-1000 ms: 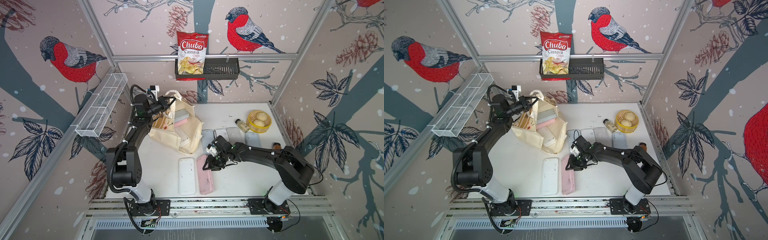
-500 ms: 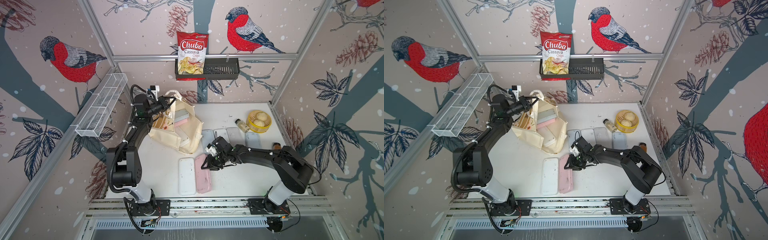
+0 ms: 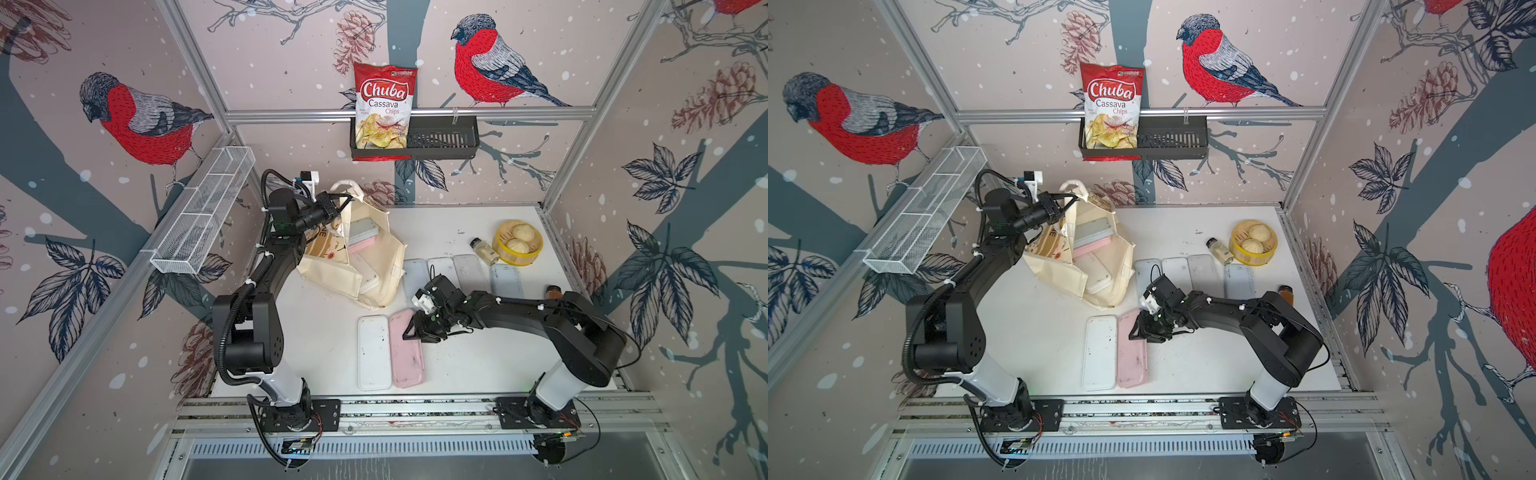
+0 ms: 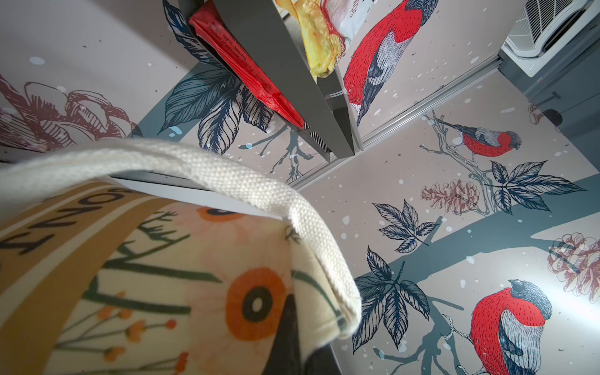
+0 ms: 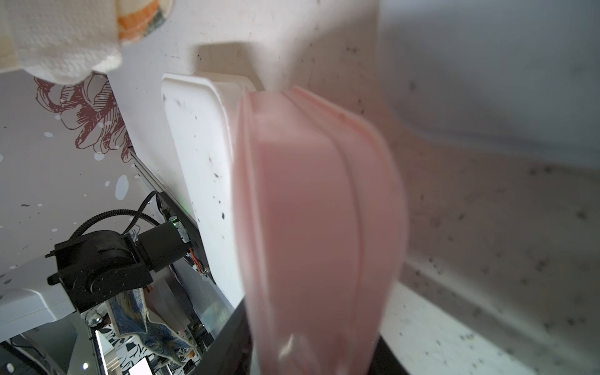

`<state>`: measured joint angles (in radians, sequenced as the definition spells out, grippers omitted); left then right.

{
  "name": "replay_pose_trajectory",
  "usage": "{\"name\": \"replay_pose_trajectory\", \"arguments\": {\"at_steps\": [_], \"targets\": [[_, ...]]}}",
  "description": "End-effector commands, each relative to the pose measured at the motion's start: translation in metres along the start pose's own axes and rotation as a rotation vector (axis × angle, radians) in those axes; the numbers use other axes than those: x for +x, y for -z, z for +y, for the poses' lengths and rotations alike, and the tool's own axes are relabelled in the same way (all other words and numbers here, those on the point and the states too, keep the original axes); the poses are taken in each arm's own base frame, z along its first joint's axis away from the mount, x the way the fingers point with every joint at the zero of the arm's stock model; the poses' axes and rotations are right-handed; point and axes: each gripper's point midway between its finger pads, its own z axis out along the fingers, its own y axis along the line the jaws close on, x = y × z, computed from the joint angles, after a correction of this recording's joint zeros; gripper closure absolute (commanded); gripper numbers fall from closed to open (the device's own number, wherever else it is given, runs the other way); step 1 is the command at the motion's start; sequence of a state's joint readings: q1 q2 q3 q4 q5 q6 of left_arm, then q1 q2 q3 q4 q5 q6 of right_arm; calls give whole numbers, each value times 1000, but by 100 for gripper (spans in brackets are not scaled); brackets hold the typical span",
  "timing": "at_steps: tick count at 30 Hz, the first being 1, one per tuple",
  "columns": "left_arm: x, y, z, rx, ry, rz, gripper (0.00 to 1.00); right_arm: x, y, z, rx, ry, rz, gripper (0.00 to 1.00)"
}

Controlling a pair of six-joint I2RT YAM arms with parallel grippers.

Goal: Take out the pencil case from the canvas bag
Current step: Place the pencil case at the center of the board.

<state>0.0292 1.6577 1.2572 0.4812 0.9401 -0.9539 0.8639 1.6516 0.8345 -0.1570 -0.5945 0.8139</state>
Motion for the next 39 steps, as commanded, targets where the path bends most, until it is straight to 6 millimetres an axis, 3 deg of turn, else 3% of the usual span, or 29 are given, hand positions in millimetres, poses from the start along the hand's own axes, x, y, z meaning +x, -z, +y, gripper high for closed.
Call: {"name": "replay_pose_trajectory", "arguments": {"at_steps": [1,8,21,39], "targets": [[-4,0,-8,24,-32,-11,100,0,2,-6,42,-23,-14,46],[-5,0,-10,28,-37,-11,100,1,7,-8,69,-33,-26,39],[-5,1,-13,32,-42,-13,100,5,16,-5,81,-25,-35,38],[-6,2,-18,41,-51,-12,100,-4,32,20,74,28,-97,39]]}}
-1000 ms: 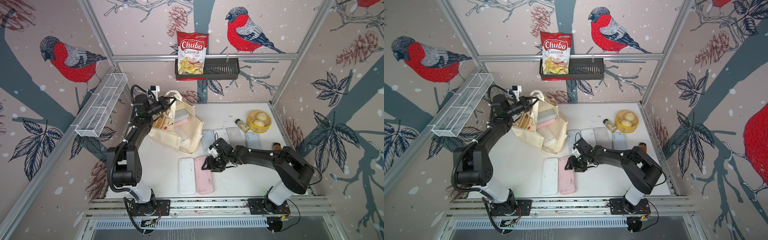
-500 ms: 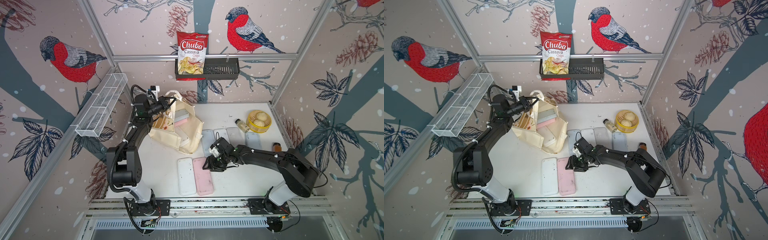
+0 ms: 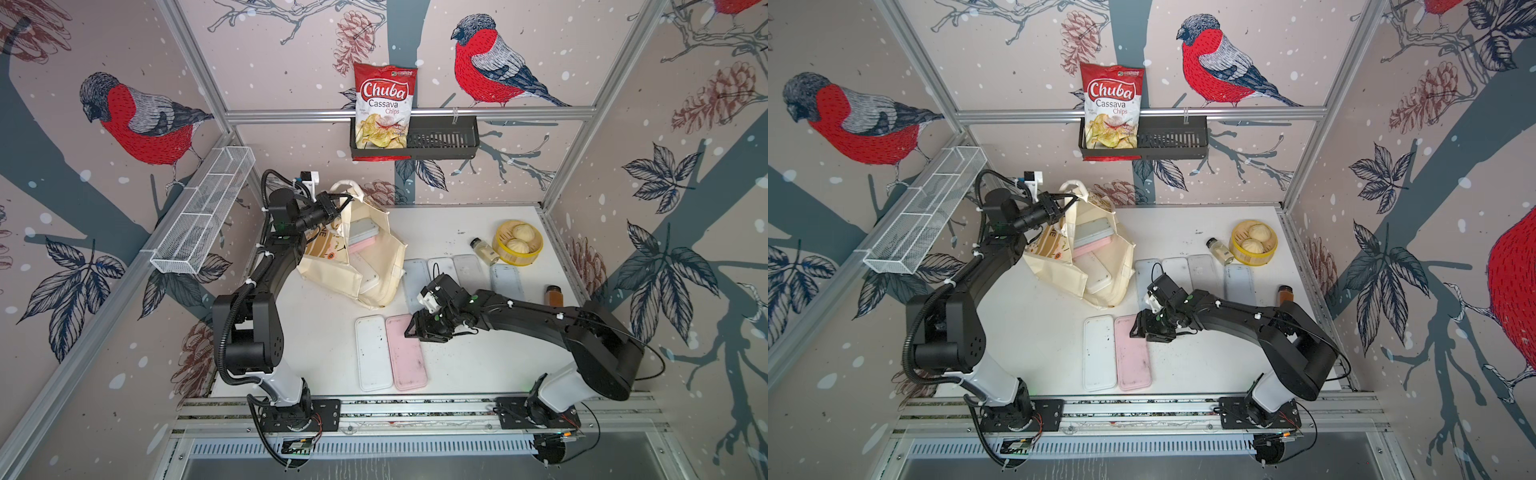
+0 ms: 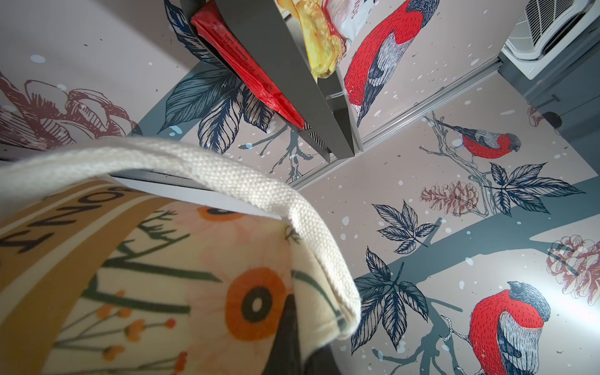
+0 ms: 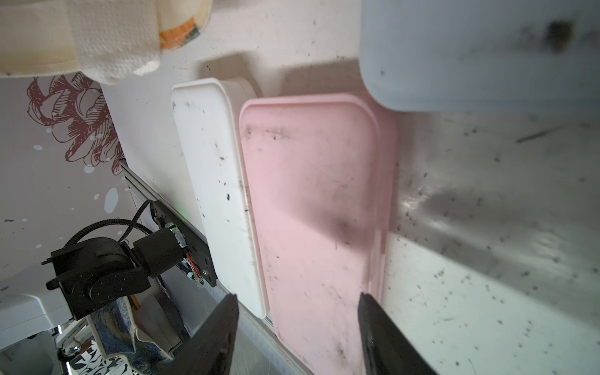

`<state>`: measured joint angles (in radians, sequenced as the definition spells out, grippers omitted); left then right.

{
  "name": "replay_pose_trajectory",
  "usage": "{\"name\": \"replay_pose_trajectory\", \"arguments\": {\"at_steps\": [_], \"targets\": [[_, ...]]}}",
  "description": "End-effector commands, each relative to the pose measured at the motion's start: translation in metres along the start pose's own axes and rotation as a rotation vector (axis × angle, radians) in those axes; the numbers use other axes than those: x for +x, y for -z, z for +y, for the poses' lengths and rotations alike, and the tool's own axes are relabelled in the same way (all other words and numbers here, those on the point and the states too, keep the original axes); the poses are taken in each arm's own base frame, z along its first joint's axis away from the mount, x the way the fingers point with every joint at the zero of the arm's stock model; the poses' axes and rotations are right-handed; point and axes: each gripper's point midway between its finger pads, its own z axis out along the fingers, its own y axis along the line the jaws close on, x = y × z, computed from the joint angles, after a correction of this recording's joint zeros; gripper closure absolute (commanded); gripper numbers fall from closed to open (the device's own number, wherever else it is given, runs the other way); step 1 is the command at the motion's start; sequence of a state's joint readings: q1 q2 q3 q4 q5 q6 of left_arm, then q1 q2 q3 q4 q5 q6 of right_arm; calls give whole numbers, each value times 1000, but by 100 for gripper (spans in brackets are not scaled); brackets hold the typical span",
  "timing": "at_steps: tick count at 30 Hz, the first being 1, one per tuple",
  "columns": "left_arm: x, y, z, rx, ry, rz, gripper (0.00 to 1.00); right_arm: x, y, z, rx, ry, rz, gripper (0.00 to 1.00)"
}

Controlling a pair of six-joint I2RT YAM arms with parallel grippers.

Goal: Take out the pencil case from the canvas bag
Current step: Place the pencil case at the center of the board, then pick up the pencil case from the canvas bag.

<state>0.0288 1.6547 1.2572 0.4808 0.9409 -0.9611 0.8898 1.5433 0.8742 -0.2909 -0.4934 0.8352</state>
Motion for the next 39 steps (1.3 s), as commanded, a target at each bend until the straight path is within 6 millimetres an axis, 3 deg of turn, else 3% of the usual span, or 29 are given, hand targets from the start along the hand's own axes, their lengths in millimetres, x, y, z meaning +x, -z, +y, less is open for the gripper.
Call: {"name": "replay_pose_trajectory", "arguments": {"at_steps": [1,13,17,21,24,31,39], "targets": [[-6,1,-17,41,-58,-12,100,-9,9,12,13,36,-46,39],[-4,0,-29,63,-85,-5,100,-50,36,118,-34,271,-278,42],[-3,0,-31,67,-88,-4,100,-72,40,153,-25,307,-404,43],[-4,0,-34,72,-93,-4,100,-97,46,175,-10,285,-529,43],[-4,0,-37,80,-95,-2,100,-115,47,180,-14,243,-597,44],[-5,2,-45,100,-105,0,100,-157,30,165,1,76,-655,45],[-5,4,-55,139,-103,-1,100,-195,15,175,-76,-70,-767,45]]}}
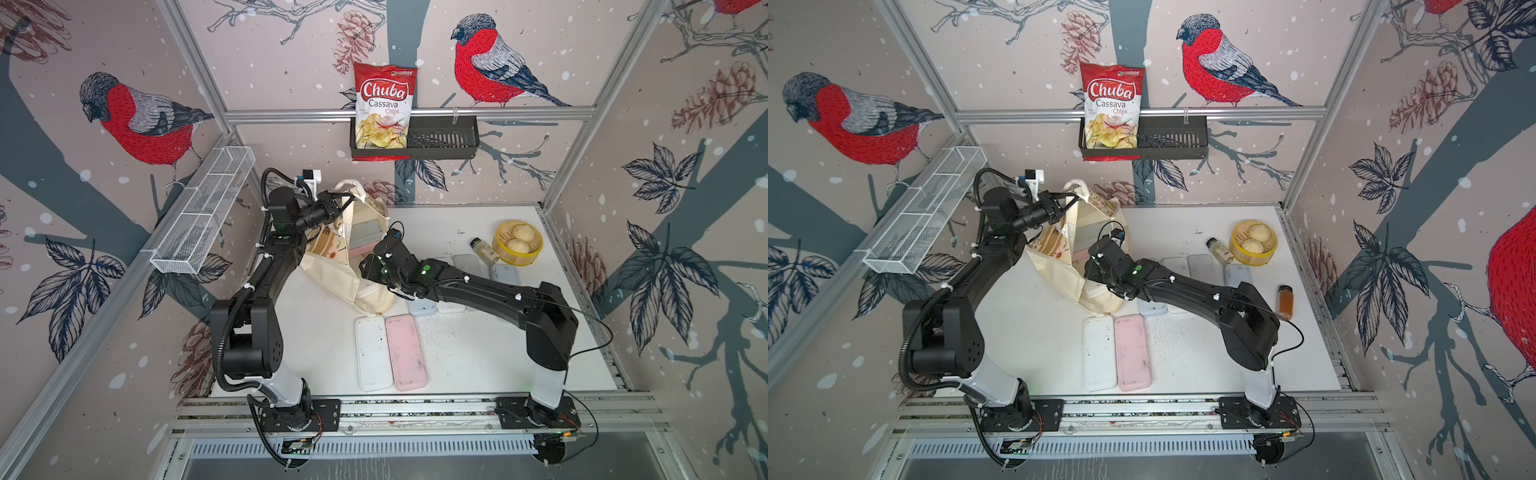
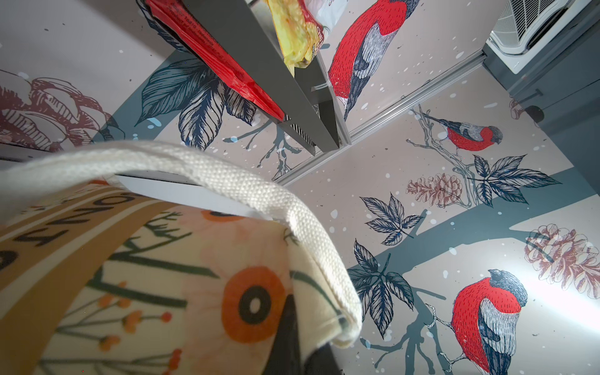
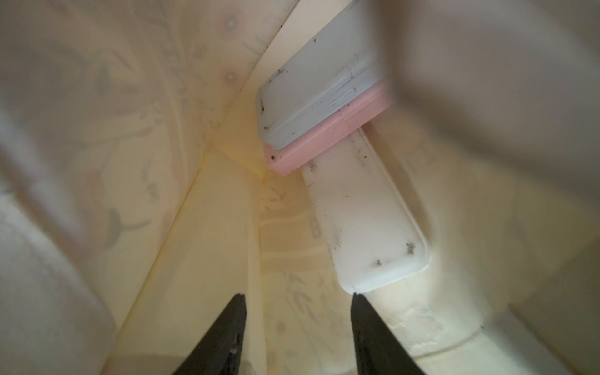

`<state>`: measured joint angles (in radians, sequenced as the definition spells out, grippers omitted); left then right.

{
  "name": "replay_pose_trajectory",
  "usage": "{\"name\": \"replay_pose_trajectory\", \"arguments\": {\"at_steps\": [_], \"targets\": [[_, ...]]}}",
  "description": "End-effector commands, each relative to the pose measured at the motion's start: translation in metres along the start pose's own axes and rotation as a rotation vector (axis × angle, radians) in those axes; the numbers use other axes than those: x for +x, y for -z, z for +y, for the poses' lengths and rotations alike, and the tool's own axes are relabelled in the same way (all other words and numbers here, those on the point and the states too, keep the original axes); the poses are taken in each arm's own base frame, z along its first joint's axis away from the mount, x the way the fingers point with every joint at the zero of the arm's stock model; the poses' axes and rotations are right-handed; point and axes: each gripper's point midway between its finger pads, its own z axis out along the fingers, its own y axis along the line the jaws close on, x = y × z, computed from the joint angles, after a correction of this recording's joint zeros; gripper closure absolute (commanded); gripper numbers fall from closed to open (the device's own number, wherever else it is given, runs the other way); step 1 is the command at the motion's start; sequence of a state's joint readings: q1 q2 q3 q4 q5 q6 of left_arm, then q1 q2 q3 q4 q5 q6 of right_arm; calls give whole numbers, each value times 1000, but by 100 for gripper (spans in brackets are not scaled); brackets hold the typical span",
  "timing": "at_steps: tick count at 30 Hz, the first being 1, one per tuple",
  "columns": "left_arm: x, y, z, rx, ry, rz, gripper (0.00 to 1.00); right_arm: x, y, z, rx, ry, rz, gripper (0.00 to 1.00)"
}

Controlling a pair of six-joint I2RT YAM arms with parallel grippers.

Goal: Take out the pencil case from the canvas bag
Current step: Pick up the pencil case from the canvas bag.

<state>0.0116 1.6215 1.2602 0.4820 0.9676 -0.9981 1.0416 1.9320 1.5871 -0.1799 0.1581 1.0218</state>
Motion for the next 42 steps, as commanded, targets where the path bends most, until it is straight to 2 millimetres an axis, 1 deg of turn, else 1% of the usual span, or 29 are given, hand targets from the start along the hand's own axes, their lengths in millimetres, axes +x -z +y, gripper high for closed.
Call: {"name": "replay_pose_trajectory", "arguments": {"at_steps": [1,5,8,11,13,17,20,22,24,26,29,34,39,42], "targets": [[-10,4,-33,95,-111,-22,100,-23,-11,15,-35,-107,-104,45],[-10,4,-35,99,-114,-23,100,-33,-31,15,-19,-190,-144,44],[-10,5,-38,105,-122,-22,100,-39,-45,11,-2,-262,-162,44],[-10,5,-37,103,-121,-21,100,-43,-55,13,2,-267,-188,44],[-9,4,-35,101,-116,-20,100,-42,-56,20,8,-223,-208,44],[-9,4,-29,91,-104,-21,100,-38,-47,30,47,-82,-275,44],[-9,3,-29,88,-102,-24,100,-35,-44,41,28,27,-289,44],[-9,3,-28,86,-100,-26,100,-31,-44,43,42,89,-302,44],[-9,3,-28,86,-99,-25,100,-26,-48,40,56,133,-304,44],[-10,4,-28,85,-100,-27,100,-22,-54,32,77,143,-298,44],[-10,4,-29,87,-99,-27,100,-22,-62,19,89,90,-271,44],[-10,4,-30,92,-96,-26,100,-37,-75,3,53,-75,-237,43],[-10,4,-31,96,-99,-24,100,-46,-89,-6,8,-207,-195,43],[-10,5,-33,100,-104,-25,100,-52,-96,-5,-8,-248,-190,43]]}}
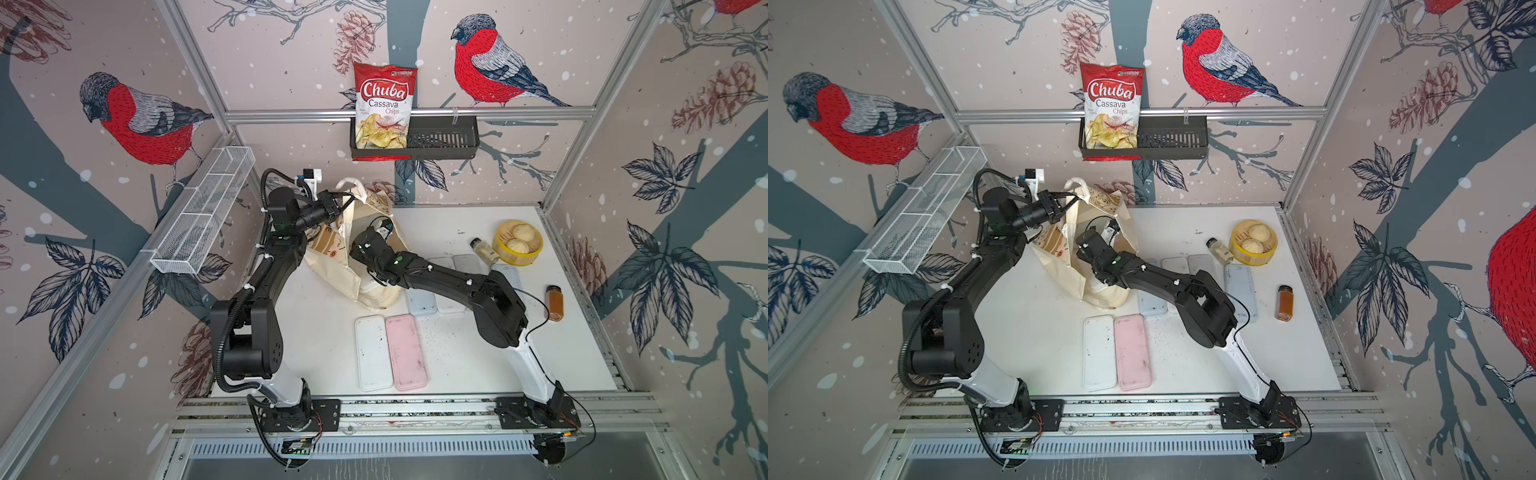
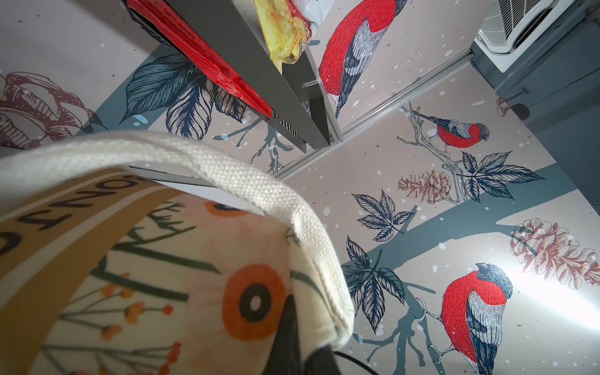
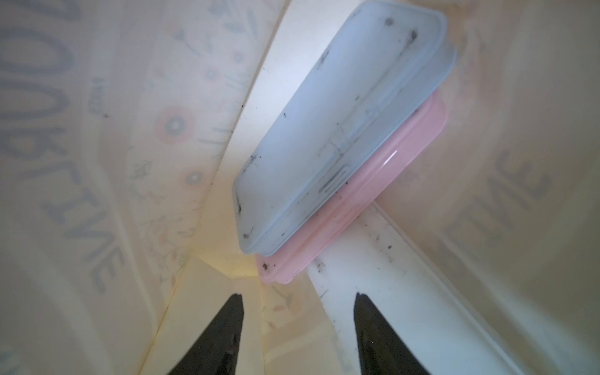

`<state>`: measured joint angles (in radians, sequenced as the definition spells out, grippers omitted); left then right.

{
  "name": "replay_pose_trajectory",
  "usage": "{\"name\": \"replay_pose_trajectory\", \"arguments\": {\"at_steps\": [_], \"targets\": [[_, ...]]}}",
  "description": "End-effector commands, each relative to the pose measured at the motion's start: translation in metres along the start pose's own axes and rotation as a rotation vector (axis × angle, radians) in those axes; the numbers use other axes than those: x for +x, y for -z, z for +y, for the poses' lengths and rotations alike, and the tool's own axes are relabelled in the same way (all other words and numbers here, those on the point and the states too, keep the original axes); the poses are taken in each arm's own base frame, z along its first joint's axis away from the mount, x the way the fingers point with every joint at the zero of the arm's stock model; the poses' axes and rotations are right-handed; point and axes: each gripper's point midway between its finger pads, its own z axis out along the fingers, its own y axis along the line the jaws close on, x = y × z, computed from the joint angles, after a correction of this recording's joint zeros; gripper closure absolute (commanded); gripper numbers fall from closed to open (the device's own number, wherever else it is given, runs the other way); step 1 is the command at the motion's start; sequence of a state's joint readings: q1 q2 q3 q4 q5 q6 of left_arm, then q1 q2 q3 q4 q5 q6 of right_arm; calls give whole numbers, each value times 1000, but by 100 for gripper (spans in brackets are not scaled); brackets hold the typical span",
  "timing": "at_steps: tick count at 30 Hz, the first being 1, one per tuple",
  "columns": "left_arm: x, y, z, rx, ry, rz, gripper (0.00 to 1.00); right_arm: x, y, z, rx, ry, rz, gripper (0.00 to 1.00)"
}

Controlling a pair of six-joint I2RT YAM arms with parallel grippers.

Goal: Take out the pencil case from the canvas bag
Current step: Pick up the pencil case from the canvas bag.

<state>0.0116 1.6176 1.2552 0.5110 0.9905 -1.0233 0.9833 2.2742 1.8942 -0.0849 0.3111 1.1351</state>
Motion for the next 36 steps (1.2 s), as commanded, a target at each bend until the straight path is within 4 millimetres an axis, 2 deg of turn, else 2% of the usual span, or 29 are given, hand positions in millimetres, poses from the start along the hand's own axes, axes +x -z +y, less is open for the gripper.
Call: {"name": "replay_pose_trajectory", "arguments": {"at_steps": [1,7,11,17,29,36], "targets": [[-11,3,-27,74,-105,-34,100,-5,-6,12,-46,-105,15,43],[-11,3,-27,78,-105,-32,100,-22,-17,13,-38,-140,-23,43],[-10,3,-28,82,-106,-27,100,-30,-22,2,-23,-194,-37,42],[-10,3,-26,82,-105,-27,100,-33,-30,-9,-18,-288,-34,41],[-8,1,-25,85,-101,-21,100,-49,-39,-12,-51,-405,-51,41],[-8,1,-26,88,-102,-15,100,-52,-47,-19,-58,-463,-44,41]]}}
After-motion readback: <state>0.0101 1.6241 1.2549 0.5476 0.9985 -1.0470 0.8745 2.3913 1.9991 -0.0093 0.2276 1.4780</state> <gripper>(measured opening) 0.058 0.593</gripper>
